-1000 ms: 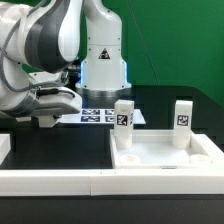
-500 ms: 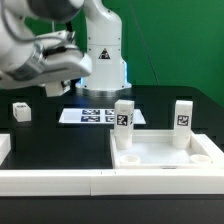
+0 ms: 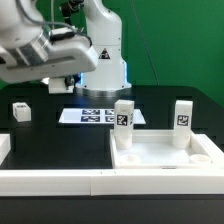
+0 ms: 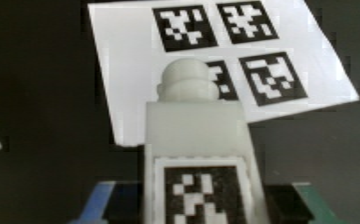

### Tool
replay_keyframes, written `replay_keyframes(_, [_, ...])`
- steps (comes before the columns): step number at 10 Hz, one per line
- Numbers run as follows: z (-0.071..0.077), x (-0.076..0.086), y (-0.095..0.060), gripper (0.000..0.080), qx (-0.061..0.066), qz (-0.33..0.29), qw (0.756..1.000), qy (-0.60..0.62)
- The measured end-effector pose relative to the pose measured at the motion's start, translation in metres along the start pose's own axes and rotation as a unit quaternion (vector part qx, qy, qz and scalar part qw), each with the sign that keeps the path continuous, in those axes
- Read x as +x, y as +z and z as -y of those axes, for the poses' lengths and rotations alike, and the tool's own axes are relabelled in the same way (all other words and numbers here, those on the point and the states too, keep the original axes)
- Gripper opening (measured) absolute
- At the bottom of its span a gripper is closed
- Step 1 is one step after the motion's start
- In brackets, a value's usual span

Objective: Assemble square table

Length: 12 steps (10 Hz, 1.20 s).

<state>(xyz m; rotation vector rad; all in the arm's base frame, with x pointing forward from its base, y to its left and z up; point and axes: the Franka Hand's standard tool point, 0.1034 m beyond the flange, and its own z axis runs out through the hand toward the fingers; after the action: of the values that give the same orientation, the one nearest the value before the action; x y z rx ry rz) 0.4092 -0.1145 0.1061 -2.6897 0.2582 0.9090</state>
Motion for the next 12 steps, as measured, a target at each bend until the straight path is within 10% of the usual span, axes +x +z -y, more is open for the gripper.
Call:
replay_keyframes(3, [0.046,0.018,-0.064,0.0285,-0.058,-0.089,0.993,-0.057])
replay_keyframes(9, [0.055,0.031,-0.076,0.0285,-0.077,-0.276,0.956,-0.067])
replay_keyframes(12, [0.138,0.063,-0.103,0.0285,-0.087,-0.380,0.919,-0.057])
